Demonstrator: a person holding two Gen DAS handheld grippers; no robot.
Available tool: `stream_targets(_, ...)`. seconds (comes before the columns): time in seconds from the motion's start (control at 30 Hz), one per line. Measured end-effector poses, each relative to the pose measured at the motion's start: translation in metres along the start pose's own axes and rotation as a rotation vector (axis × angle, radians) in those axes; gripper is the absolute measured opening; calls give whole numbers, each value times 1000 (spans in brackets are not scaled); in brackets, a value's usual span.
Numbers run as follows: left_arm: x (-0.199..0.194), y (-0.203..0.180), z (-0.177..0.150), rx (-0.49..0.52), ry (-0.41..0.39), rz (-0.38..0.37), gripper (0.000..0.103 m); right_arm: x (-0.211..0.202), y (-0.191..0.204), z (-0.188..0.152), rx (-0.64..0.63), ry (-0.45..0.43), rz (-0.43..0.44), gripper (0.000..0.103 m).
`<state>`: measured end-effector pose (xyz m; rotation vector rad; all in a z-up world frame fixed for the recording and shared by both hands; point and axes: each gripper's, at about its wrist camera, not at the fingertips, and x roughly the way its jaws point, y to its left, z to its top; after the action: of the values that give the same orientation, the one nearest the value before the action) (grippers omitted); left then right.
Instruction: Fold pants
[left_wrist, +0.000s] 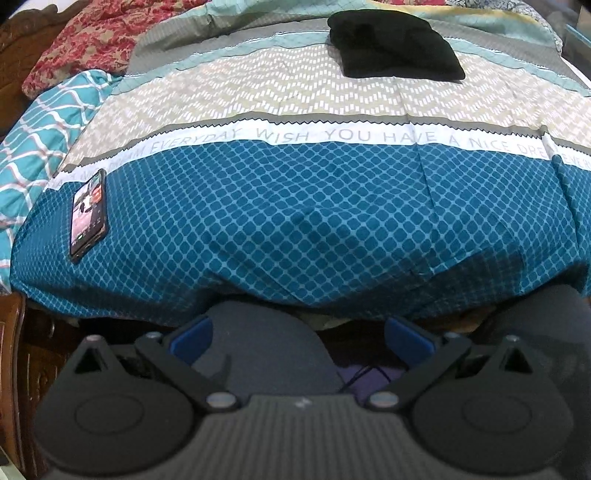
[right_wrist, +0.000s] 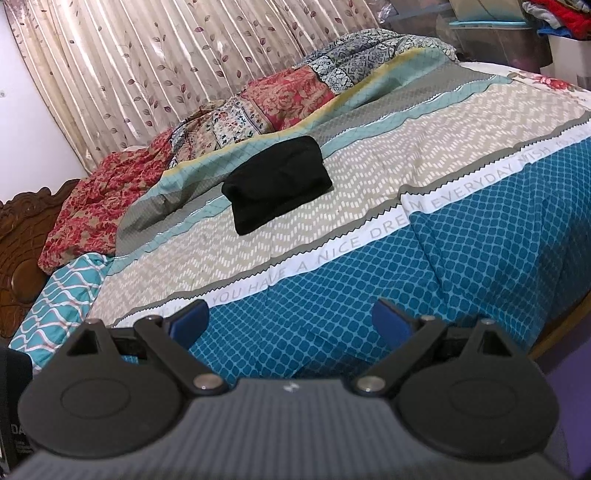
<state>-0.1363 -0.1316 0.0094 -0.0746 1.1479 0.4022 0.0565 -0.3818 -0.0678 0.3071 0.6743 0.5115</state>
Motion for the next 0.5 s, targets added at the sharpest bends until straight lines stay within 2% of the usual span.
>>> stream_targets(0.37, 6, 4, 0, -8, 19, 10, 103, 2, -5, 0, 5, 13, 4, 97)
stream_targets(0.5, 5, 4, 1, -1, 1, 29, 103, 2, -5, 0, 5, 17, 5, 97)
